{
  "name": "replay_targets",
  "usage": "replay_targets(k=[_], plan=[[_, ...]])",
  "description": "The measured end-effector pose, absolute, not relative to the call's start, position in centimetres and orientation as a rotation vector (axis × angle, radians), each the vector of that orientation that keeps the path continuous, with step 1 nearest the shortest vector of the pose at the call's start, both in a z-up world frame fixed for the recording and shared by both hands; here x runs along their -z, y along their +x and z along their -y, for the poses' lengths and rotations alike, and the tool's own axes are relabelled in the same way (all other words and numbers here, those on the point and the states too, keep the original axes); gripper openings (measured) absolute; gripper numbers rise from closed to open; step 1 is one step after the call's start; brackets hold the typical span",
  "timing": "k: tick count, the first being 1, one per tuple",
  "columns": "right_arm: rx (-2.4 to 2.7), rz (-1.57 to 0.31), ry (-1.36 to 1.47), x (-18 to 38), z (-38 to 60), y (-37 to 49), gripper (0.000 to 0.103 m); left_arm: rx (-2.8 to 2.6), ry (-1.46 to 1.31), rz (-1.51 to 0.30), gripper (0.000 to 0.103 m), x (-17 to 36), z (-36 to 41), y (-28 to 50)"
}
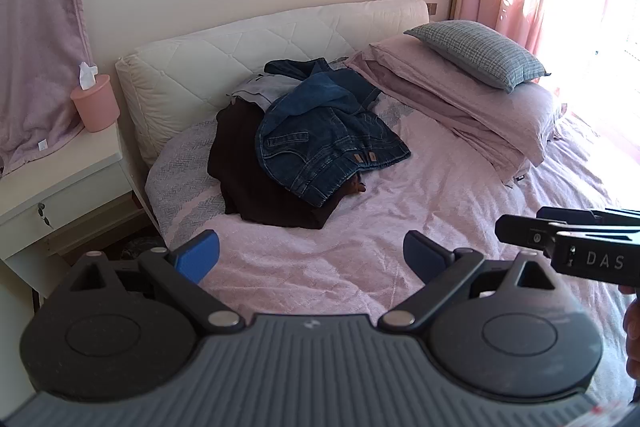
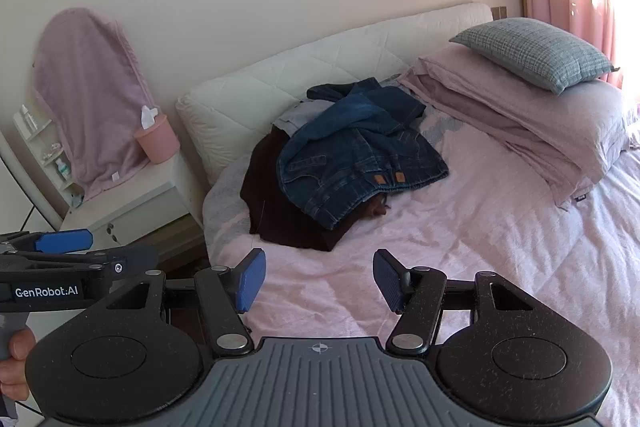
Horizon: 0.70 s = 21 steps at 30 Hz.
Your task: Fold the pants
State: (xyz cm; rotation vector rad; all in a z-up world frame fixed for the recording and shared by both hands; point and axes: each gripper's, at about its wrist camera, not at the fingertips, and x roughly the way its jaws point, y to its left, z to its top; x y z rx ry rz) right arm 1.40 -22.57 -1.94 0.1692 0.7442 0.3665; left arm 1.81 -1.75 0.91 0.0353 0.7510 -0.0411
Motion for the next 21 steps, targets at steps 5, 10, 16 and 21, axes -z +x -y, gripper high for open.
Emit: replay_targets(k=[5, 10, 16, 21], plan=[[-0.366, -0.751, 0.177, 2.0, 22.6, 2.0, 0.057, 0.041, 0.041, -0.758, 0.097, -0.9, 1.8, 2.5], [-0.363, -0.757, 0.183, 2.3, 22.9, 2.6, 0.057, 0.043, 0.043, -0.762, 0.097, -0.7, 1.9, 3.1], [-0.356, -0.767, 0.189, 2.6, 23.3, 3.3, 0.057, 0.052, 0.048, -0.772, 0.097, -0.5, 2.3, 3.8], [-0.354, -0.775, 0.199, 3.1, 23.3, 3.6, 0.057, 0.050, 0.060, -0.781, 0.097, -0.3, 2.1, 4.5]])
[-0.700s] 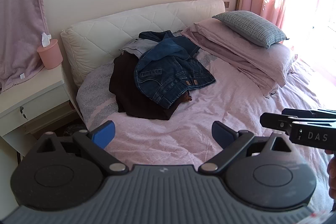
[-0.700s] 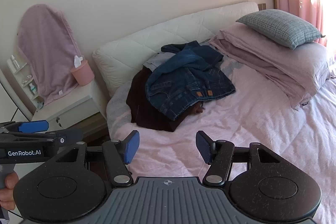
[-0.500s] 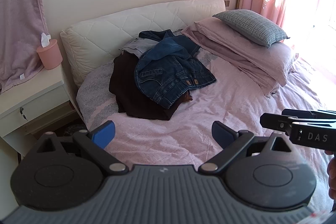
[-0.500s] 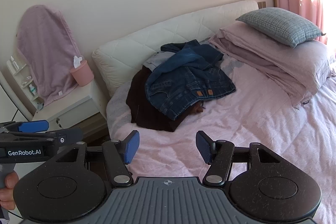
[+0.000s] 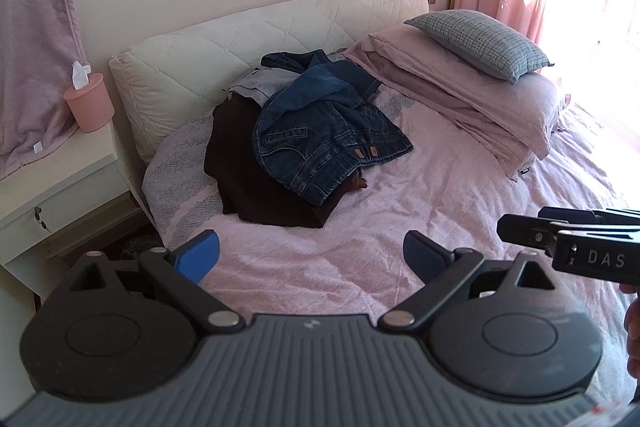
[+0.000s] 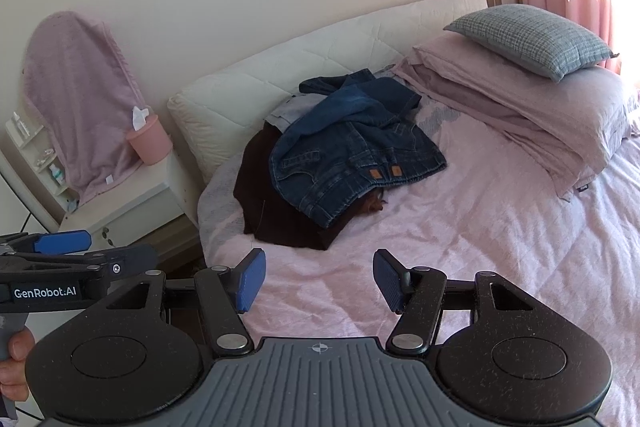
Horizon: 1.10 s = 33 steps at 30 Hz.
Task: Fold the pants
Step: 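Move both tools toward the blue jeans on the clothes pile, then grasp the blue jeans waistband with the right tool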
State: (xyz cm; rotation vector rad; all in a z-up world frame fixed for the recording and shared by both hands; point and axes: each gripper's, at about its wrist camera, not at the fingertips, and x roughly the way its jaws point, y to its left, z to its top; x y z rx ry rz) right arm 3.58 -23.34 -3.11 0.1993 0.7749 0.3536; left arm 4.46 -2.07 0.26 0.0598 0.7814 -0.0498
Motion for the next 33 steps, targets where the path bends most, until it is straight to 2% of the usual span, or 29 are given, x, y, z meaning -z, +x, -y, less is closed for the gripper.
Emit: replay_targets(k=[10, 16, 33], plan=[[-0.308, -0.789, 0.235, 3.7, 23.0, 5.8, 0.057, 0.074, 0.087, -0.800, 0.097, 0.3, 1.1, 7.8], [-0.231, -0.817, 0.285, 5.6, 22.6, 9.6, 0.057, 0.113, 0.115, -0.846, 0.097, 2.0, -0.5, 13.2], [0.128, -0.979, 0.607, 17.0, 18.3, 28.9, 0.057, 0.296, 0.267, -0.952, 0.096, 8.3, -8.3, 42.1]])
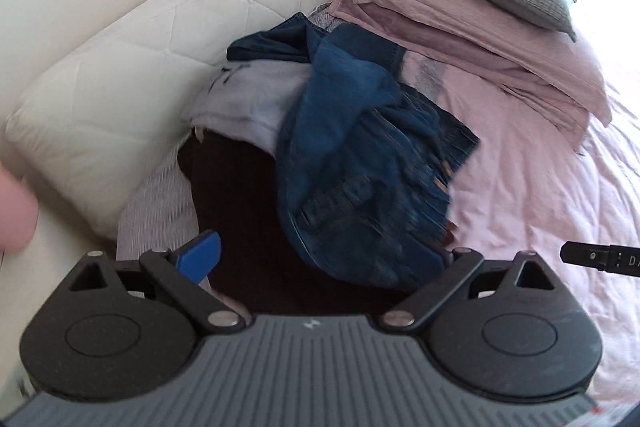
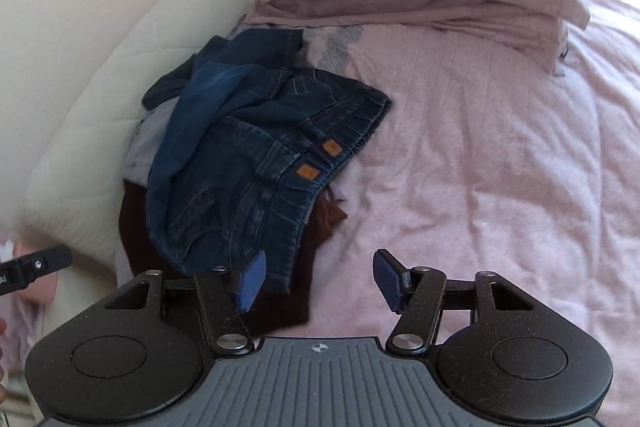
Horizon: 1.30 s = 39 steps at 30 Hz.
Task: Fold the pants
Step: 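Grasp the blue jeans waistband with the right tool, then lift the jeans off the pile with the right tool while the left tool grips them too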
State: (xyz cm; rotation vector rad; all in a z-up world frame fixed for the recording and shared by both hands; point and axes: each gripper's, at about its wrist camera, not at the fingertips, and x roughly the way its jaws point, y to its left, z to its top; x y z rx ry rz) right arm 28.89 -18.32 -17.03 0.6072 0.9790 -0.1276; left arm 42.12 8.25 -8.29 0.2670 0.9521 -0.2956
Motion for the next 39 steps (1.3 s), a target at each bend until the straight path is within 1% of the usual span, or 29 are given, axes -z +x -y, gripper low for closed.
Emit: replay_targets(k=[1, 4, 5, 6, 9, 10, 14, 15, 16, 19, 20, 21, 22, 23, 26, 28, 29, 30, 33, 36, 37, 38, 39], plan=[[0.173, -0.979, 0.662, 18.1, 18.0, 30.9, 0.057, 0.304, 0.273, -0.956, 0.096, 8.6, -8.5, 43.8], [0.217, -0.972, 0.737, 19.3, 18.1, 32.6, 0.057, 0.330, 0.287, -0.962, 0.096, 9.8, -8.7, 48.2], [0.258, -0.962, 0.821, 20.7, 18.5, 34.0, 0.057, 0.340, 0.295, -0.965, 0.096, 10.2, -8.6, 49.7], [0.258, -0.962, 0.821, 20.7, 18.5, 34.0, 0.057, 0.351, 0.304, -0.965, 0.096, 10.6, -8.4, 51.1], [0.307, -0.940, 0.950, 23.1, 19.4, 35.9, 0.057, 0.387, 0.321, -0.967, 0.096, 11.8, -7.5, 55.1], [0.333, -0.929, 1.028, 24.9, 20.1, 37.0, 0.057, 0.400, 0.325, -0.968, 0.096, 12.3, -7.1, 56.2], [0.383, -0.932, 1.157, 29.3, 20.8, 39.0, 0.057, 0.440, 0.347, -0.982, 0.096, 14.2, -5.3, 60.3], [0.383, -0.932, 1.157, 29.3, 20.8, 39.0, 0.057, 0.449, 0.351, -0.988, 0.096, 14.7, -4.8, 61.2], [0.405, -0.940, 1.210, 31.6, 21.0, 39.8, 0.057, 0.457, 0.354, -0.993, 0.096, 15.2, -4.4, 62.0], [0.433, -0.947, 1.313, 34.6, 21.2, 40.4, 0.057, 0.470, 0.363, -1.016, 0.096, 16.8, -3.2, 64.5], [0.433, -0.947, 1.313, 34.6, 21.2, 40.4, 0.056, 0.472, 0.365, -1.026, 0.096, 17.2, -2.9, 65.3], [0.429, -0.930, 1.356, 35.1, 21.3, 40.6, 0.054, 0.476, 0.365, -1.035, 0.096, 17.7, -2.5, 66.0], [0.404, -0.872, 1.397, 35.0, 21.4, 40.6, 0.053, 0.484, 0.362, -1.041, 0.096, 18.0, -2.2, 66.8], [0.399, -0.818, 1.375, 33.7, 21.5, 40.8, 0.053, 0.494, 0.358, -1.044, 0.096, 18.3, -1.9, 67.4], [0.357, -0.776, 1.386, 33.3, 21.9, 40.2, 0.052, 0.525, 0.346, -1.051, 0.095, 19.5, -0.8, 69.4], [0.341, -0.744, 1.405, 33.0, 22.0, 39.2, 0.041, 0.536, 0.334, -1.063, 0.093, 20.7, 0.2, 71.0], [0.327, -0.739, 1.406, 33.0, 22.0, 38.8, 0.038, 0.543, 0.329, -1.070, 0.092, 21.2, 0.8, 71.8], [0.307, -0.734, 1.410, 33.0, 22.0, 38.5, 0.036, 0.557, 0.326, -1.071, 0.092, 21.7, 1.3, 72.4], [0.266, -0.763, 1.457, 34.2, 22.1, 38.3, 0.036, 0.577, 0.298, -1.078, 0.092, 23.3, 2.8, 74.8], [0.247, -0.811, 1.549, 36.0, 22.3, 38.7, 0.036, 0.574, 0.267, -1.101, 0.086, 24.9, 4.0, 77.2], [0.244, -0.805, 1.563, 36.0, 22.3, 38.9, 0.036, 0.576, 0.260, -1.103, 0.081, 25.3, 4.4, 77.8], [0.246, -0.790, 1.563, 35.6, 22.3, 39.0, 0.036, 0.588, 0.250, -1.103, 0.063, 25.7, 4.8, 78.2], [0.265, -0.778, 1.528, 34.8, 22.2, 39.2, 0.017, 0.616, 0.233, -1.103, 0.052, 25.8, 5.1, 78.5]])
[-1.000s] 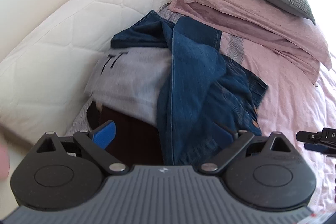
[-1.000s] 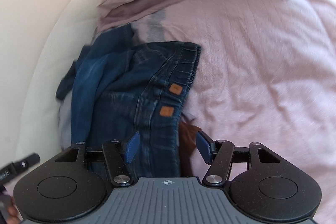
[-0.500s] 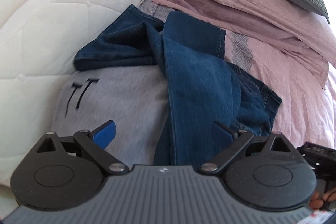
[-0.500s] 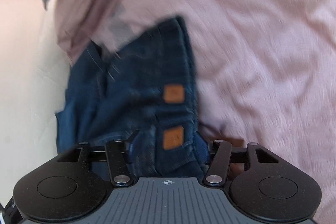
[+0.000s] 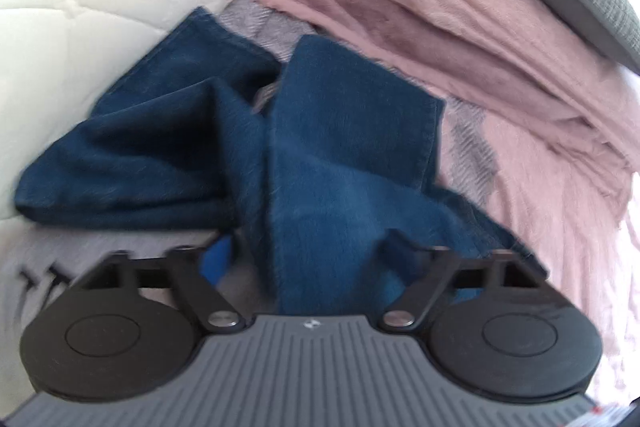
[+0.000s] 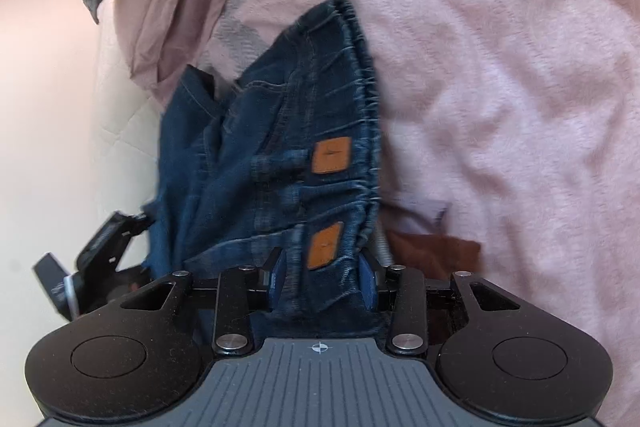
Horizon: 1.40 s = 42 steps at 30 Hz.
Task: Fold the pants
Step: 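Lift the jeans off the pile with the right tool while the left tool grips them too, then lower the jeans onto the open bed cover and open both tools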
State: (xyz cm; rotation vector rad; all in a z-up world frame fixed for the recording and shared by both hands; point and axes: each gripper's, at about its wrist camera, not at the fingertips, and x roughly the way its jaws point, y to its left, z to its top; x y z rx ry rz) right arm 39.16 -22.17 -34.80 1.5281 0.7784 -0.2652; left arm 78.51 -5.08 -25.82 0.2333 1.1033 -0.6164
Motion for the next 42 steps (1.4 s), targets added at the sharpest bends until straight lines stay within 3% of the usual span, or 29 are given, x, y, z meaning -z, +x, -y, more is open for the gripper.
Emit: replay_targets(k=[1, 2, 5, 16, 29, 33, 35, 36, 37, 39, 42], plan=[[0.270, -0.758, 1.487, 33.9, 22.1, 39.3, 0.006, 0.617, 0.229, -1.088, 0.040, 25.6, 5.4, 78.4], [0.265, -0.720, 1.457, 32.9, 22.0, 39.4, 0.005, 0.615, 0.240, -1.065, 0.026, 25.1, 5.6, 78.1], [0.258, -0.628, 1.390, 29.6, 22.2, 39.1, 0.004, 0.660, 0.254, -0.969, 0.011, 22.7, 5.3, 76.6], [0.239, -0.323, 1.187, 17.4, 26.2, 32.3, 0.004, 0.814, 0.200, -0.754, 0.008, 10.8, 3.9, 64.7], [0.550, 0.059, 0.976, 3.6, 35.0, 2.8, 0.002, 1.258, 0.177, -0.533, 0.008, -0.8, 16.6, 37.6], [0.641, 0.120, 0.897, 0.3, 38.1, -6.0, 0.001, 1.423, 0.127, -0.493, 0.007, -4.2, 21.5, 27.7], [0.688, 0.065, 0.877, -0.2, 40.0, -8.7, 0.002, 1.500, 0.124, -0.469, 0.009, -4.9, 24.1, 22.7], [0.730, -0.028, 0.847, 0.2, 41.1, -9.7, 0.006, 1.530, 0.150, -0.465, 0.011, -4.7, 25.5, 20.5], [0.794, -0.164, 0.826, 1.3, 42.3, -10.1, 0.024, 1.555, 0.204, -0.474, 0.024, -3.8, 27.3, 18.6], [0.961, -0.450, 0.797, 4.2, 44.2, -11.1, 0.059, 1.516, 0.406, -0.528, 0.034, -0.9, 30.7, 14.4], [1.018, -0.630, 0.777, 8.3, 44.3, -14.4, 0.059, 1.473, 0.605, -0.651, 0.034, 4.9, 33.2, 10.1]])
